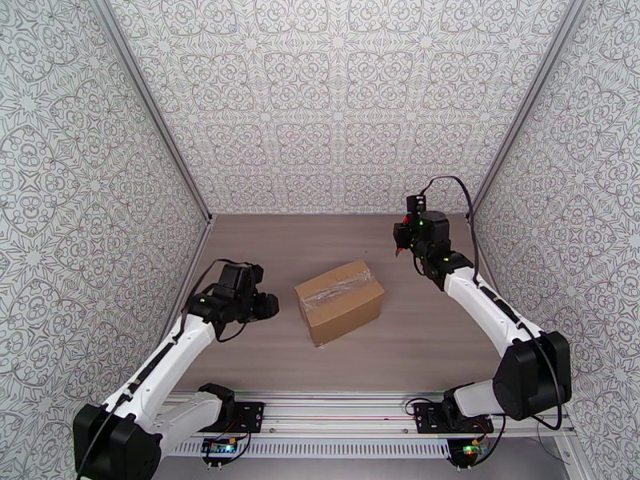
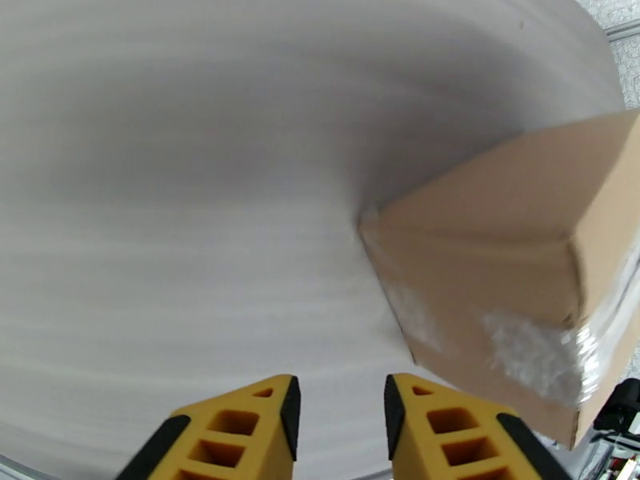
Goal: Unpack the express box
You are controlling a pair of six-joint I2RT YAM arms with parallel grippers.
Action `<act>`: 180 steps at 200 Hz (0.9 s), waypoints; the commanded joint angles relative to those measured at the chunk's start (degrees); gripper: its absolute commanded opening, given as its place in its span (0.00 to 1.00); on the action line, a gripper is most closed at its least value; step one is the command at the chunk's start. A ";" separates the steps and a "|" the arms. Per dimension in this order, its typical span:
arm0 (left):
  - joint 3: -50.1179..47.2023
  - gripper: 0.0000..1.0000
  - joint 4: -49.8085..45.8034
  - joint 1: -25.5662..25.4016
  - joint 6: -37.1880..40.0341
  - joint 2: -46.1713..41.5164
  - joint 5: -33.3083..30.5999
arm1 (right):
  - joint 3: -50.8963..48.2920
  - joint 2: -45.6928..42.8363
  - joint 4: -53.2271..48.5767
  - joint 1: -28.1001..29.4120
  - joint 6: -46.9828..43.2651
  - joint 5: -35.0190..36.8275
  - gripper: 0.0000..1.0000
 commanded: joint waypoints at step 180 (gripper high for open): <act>36.11 0.44 4.81 -2.68 14.21 37.54 5.77 | -12.22 -9.28 -9.05 6.94 2.01 21.84 0.00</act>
